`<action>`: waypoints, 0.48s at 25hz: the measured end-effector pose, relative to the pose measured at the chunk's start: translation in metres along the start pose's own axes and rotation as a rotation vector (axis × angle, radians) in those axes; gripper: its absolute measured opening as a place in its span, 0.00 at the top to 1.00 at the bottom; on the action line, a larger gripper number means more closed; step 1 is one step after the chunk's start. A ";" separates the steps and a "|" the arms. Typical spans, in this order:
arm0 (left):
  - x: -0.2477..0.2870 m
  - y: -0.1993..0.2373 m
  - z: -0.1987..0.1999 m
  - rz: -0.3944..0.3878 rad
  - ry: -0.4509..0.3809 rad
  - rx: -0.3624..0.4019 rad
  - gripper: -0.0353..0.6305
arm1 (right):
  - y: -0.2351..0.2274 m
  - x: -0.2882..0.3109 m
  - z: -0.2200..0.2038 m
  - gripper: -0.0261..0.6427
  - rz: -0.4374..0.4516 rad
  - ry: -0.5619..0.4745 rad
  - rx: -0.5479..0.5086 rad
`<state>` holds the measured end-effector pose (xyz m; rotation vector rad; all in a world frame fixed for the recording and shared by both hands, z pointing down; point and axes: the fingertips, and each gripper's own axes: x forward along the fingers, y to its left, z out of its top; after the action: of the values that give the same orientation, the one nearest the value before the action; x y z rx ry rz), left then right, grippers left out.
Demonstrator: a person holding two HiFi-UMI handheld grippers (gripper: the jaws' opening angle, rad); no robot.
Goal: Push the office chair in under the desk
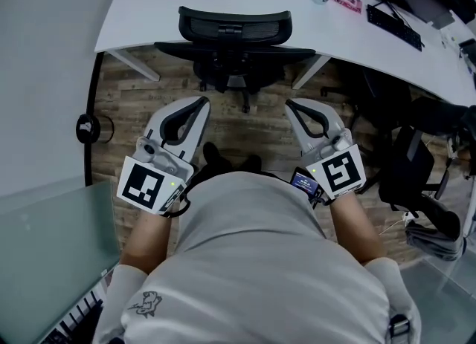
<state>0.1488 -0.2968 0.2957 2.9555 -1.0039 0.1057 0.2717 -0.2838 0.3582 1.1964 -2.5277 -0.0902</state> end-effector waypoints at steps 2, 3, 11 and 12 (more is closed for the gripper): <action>-0.002 -0.003 0.003 -0.006 -0.002 0.015 0.95 | 0.005 -0.003 -0.001 0.96 0.000 0.002 0.009; -0.003 -0.004 0.005 -0.010 -0.002 0.018 0.95 | 0.006 -0.005 0.000 0.96 -0.002 0.003 0.016; -0.043 -0.013 0.002 -0.069 -0.021 0.038 0.95 | 0.051 -0.009 0.013 0.96 -0.039 -0.003 0.008; -0.051 -0.013 0.002 -0.074 -0.025 0.036 0.95 | 0.059 -0.009 0.015 0.96 -0.046 -0.003 0.008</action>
<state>0.1162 -0.2552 0.2903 3.0297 -0.9028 0.0863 0.2288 -0.2402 0.3530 1.2589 -2.5062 -0.0933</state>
